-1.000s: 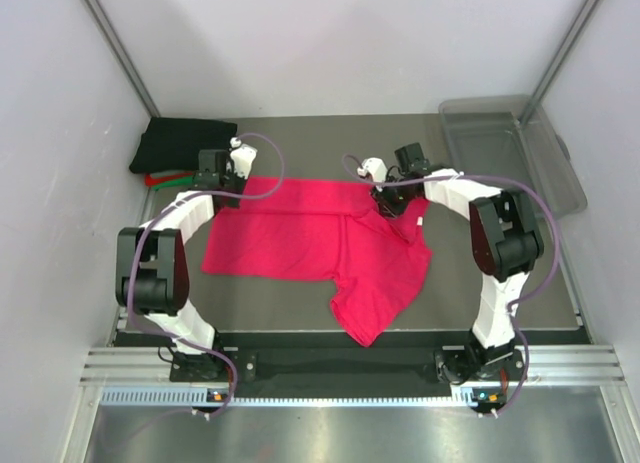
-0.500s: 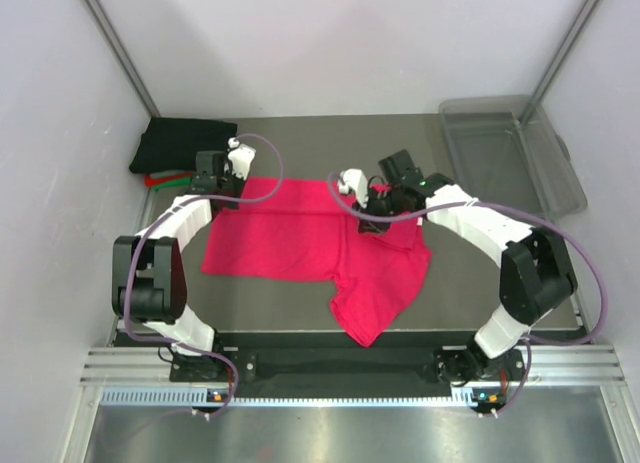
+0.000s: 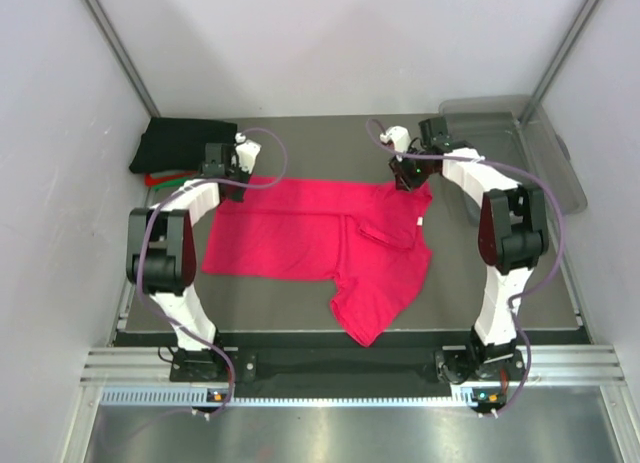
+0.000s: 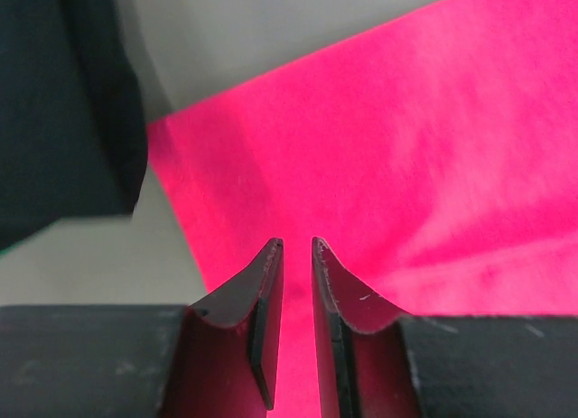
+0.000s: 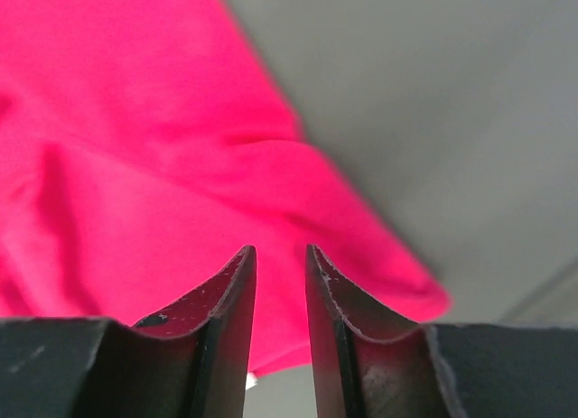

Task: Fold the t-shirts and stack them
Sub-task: Fold the tshirt

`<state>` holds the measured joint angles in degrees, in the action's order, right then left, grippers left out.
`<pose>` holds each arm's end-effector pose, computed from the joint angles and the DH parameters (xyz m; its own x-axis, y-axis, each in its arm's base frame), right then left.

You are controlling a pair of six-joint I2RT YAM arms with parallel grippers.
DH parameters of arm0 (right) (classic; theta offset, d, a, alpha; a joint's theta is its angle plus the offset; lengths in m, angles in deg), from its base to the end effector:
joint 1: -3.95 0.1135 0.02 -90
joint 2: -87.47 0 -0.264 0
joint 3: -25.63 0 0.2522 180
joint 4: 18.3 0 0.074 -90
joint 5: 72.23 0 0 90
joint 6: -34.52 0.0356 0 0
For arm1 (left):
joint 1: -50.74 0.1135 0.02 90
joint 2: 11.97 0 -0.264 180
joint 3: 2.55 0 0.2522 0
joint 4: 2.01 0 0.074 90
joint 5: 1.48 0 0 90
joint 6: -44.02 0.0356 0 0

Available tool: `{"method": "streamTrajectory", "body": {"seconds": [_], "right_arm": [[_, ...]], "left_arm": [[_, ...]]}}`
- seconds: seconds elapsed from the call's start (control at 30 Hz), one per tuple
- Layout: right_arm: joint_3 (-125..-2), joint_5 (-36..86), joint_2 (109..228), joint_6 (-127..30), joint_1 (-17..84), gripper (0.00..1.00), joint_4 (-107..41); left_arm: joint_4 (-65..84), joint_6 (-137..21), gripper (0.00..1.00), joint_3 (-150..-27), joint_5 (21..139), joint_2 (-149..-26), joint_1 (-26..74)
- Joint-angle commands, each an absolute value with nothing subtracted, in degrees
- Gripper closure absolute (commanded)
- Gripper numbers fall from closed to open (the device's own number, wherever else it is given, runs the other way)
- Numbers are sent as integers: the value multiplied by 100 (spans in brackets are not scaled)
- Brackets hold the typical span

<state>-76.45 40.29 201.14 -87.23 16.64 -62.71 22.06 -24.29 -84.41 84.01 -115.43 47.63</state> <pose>0.4192 0.1084 0.2160 -0.4710 -0.6043 -0.6426 -0.7758 0.6305 -0.0242 0.3917 -0.0241 0.1991 -0.6234 0.4029 -0.6701 0.3652 0.9078 0.2060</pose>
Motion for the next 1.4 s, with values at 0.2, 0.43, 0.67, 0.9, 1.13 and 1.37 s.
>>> {"method": "streamTrajectory", "body": {"seconds": [0.2, 0.43, 0.67, 0.9, 1.13, 1.37], "right_arm": [[-8279, 3667, 20585, -8493, 1099, 71, -5992], [-8471, 3088, 20972, -8817, 1063, 70, -6624], [-8385, 2323, 21332, -8976, 940, 71, -6713], [-8726, 1953, 21587, -8932, 764, 72, -6616], [-9394, 1812, 22000, -8871, 747, 72, -6625], [-9756, 1715, 22080, -8713, 747, 71, -6625]], "left_arm": [[2546, -2576, 79, -9620, 8614, -12648, 4766], [2661, -2673, 80, -9902, 8799, -13027, 4766], [2476, -2691, 83, -9814, 9519, -13141, 4775], [2476, -2778, 89, -9901, 10038, -13334, 4775], [2503, -2858, 93, -9595, 10276, -13195, 4775], [2239, -2972, 93, -9120, 10311, -12536, 4775]]}}
